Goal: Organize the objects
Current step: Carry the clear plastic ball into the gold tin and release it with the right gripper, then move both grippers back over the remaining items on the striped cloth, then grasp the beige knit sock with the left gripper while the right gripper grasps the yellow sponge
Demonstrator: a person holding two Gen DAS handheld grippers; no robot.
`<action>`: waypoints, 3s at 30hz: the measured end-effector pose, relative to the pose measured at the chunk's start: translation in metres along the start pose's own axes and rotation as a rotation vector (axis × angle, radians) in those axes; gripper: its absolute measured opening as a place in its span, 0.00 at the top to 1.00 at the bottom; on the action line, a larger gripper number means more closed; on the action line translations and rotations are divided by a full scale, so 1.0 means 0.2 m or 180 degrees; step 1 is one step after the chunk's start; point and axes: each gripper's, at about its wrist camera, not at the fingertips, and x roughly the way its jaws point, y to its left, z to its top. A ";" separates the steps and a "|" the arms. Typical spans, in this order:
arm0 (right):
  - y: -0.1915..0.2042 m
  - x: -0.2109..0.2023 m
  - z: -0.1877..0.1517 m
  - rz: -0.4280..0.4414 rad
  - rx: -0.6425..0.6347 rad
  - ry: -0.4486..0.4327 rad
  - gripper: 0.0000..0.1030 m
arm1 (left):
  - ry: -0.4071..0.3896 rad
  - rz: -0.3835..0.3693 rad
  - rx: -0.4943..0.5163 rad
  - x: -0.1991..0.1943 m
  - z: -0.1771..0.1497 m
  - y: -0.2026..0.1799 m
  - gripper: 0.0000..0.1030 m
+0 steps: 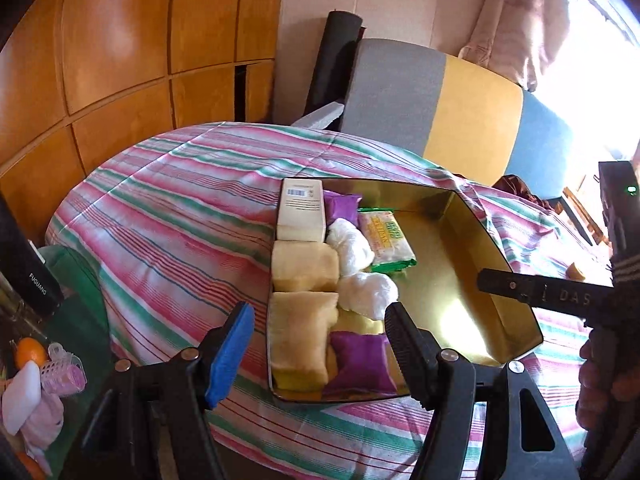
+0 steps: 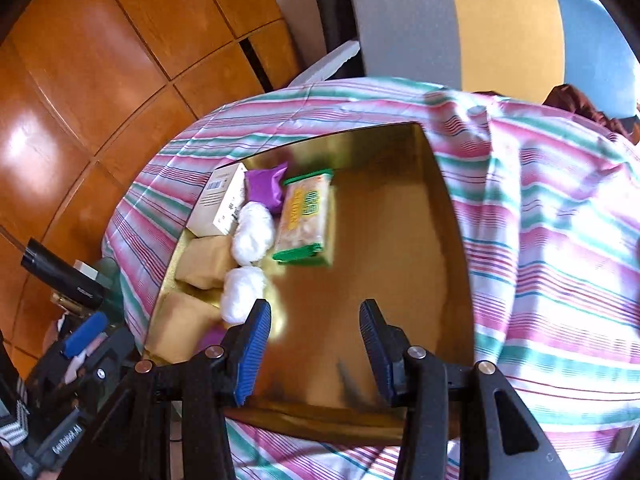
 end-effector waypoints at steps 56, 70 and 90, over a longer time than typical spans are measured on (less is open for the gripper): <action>-1.78 -1.03 -0.87 -0.0687 0.3649 -0.1605 0.54 | 0.0724 -0.1383 0.1510 0.29 -0.03 -1.55 0.31; -1.85 -1.07 -0.96 -0.0284 0.4007 -0.1910 0.43 | 0.1230 -0.1834 0.1581 0.58 0.00 -2.22 0.25; -1.85 -0.98 -0.91 -0.0007 0.3867 -0.1668 0.43 | 0.1099 -0.1710 0.1557 0.76 -0.11 -2.32 0.41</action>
